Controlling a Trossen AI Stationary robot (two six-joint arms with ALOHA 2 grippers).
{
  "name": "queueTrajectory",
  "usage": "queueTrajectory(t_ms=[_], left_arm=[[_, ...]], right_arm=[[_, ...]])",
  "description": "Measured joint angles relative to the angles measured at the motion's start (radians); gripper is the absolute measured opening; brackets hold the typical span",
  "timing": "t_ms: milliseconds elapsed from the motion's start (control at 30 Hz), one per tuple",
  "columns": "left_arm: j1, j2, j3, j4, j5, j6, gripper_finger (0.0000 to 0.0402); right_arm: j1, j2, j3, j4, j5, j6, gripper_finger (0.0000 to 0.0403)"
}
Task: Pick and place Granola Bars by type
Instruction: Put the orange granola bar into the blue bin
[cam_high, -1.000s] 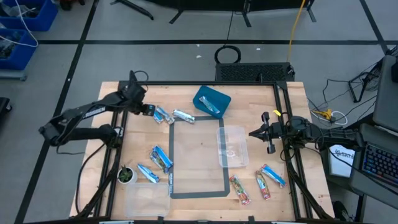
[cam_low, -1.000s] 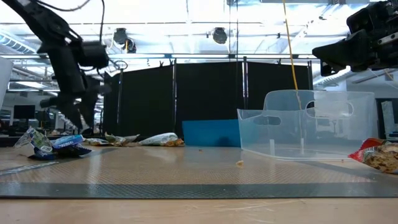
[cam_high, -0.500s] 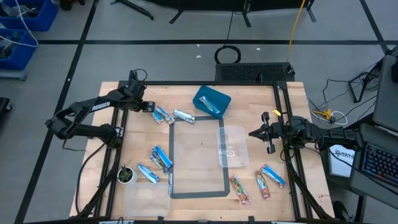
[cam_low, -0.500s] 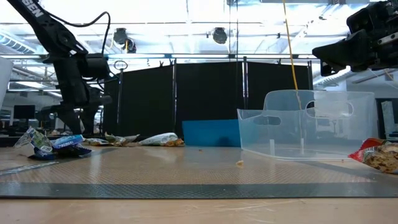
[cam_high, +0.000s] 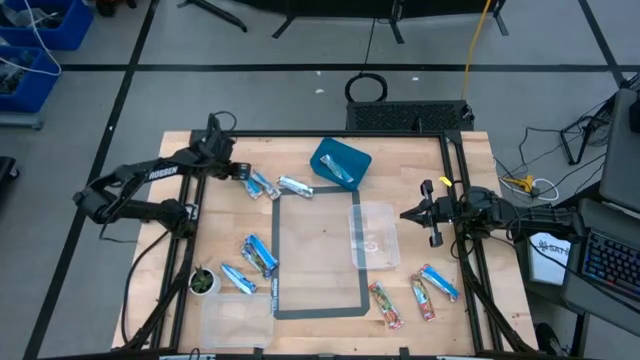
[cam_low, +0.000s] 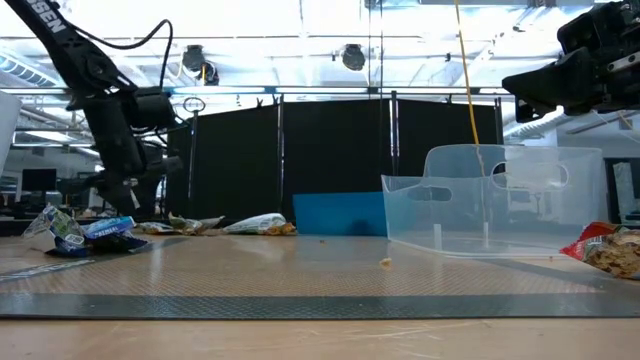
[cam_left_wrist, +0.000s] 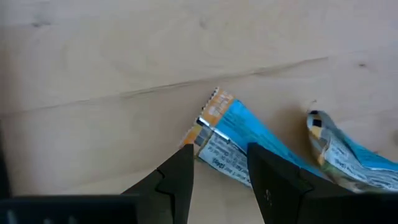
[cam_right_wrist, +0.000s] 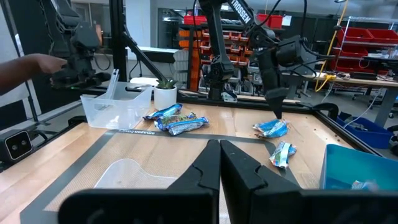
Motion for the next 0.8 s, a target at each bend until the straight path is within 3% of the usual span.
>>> queueTrajectory(t_ms=[667, 800], left_arm=[[0.044, 0.000, -0.027, 0.026, 0.000, -0.007, 0.0152], [0.044, 0.000, -0.027, 0.039, 0.043, -0.005, 0.0152]], right_arm=[[0.000, 0.000, 0.000, 0.000, 0.000, 0.000, 0.0004], [0.000, 0.000, 0.000, 0.000, 0.000, 0.000, 0.0004]])
